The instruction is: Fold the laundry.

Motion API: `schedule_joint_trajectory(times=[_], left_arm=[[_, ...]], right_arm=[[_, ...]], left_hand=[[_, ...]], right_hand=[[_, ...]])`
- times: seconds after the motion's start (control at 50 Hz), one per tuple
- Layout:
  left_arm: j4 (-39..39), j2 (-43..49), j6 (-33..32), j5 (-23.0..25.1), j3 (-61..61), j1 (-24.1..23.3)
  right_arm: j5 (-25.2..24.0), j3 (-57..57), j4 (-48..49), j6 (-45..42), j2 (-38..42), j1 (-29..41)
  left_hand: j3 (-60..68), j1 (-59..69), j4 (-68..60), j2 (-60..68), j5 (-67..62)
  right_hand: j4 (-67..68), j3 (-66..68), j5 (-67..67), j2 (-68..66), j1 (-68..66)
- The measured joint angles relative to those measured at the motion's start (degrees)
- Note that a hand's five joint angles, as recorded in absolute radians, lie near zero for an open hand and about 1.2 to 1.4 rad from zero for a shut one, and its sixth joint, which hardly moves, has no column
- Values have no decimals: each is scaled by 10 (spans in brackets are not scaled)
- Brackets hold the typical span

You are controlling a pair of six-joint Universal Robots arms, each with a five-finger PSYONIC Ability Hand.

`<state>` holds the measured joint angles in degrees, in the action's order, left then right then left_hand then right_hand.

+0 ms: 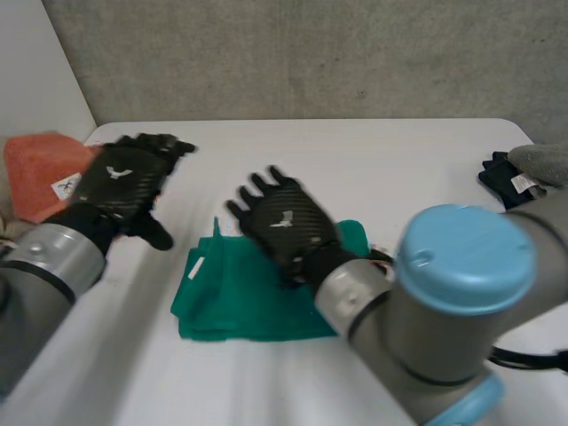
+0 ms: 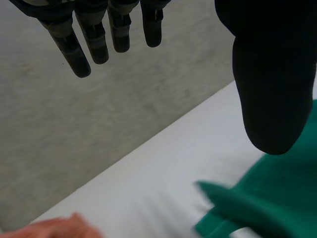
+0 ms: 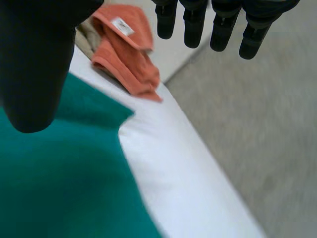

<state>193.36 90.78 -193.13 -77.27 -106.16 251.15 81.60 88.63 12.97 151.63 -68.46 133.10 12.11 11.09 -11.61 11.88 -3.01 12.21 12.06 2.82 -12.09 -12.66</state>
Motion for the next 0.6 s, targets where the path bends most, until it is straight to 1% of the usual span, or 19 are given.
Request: schedule_joint_trajectory(times=[0.1,0.18,0.22,0.24,0.26,0.3,0.34,0.36,0.4,0.44,0.5,0.54,0.6], left_arm=[[3,55,5,-8,17,-74],[8,106,-1,-32,38,-110],[9,129,-6,-50,49,-119],[10,142,-10,-64,57,-123],[10,147,-13,-72,60,-125],[9,159,-19,-96,69,-127],[8,162,-23,-111,73,-126],[7,162,-25,-119,74,-125],[7,156,-27,-129,73,-120],[7,148,-28,-133,69,-116],[7,122,-28,-134,56,-101],[8,102,-28,-132,46,-90],[8,79,-26,-128,33,-76]], right_arm=[[8,61,-34,64,-13,-66],[12,91,-50,81,7,-107],[14,99,-52,86,23,-124],[15,102,-51,89,35,-133],[16,103,-50,90,41,-138],[19,103,-44,92,57,-151],[23,103,-38,92,65,-159],[27,103,-32,92,66,-163],[43,104,-13,87,59,-169],[55,105,1,81,48,-170],[88,106,37,51,8,-165],[102,99,56,16,-19,-147],[104,83,67,-26,-33,-112]], left_hand=[[0,0,0,0,0],[0,0,0,0,0],[0,0,0,0,0],[0,0,0,0,0],[0,0,0,0,0],[0,0,0,0,0],[0,0,0,0,0],[0,0,0,0,0],[0,0,0,0,0],[0,0,0,0,0],[0,0,0,0,0],[0,0,0,0,0],[0,0,0,0,0]], right_hand=[[0,0,0,0,0],[0,0,0,0,0],[30,31,28,-30,-25],[87,90,85,-89,-89],[127,130,126,-130,-123],[332,336,328,-344,-332],[471,478,460,-487,-442],[519,517,504,-525,-469],[558,556,529,-539,-478],[562,557,532,-539,-478],[563,557,534,-539,-478],[563,557,540,-539,-478],[563,557,542,-539,-478]])
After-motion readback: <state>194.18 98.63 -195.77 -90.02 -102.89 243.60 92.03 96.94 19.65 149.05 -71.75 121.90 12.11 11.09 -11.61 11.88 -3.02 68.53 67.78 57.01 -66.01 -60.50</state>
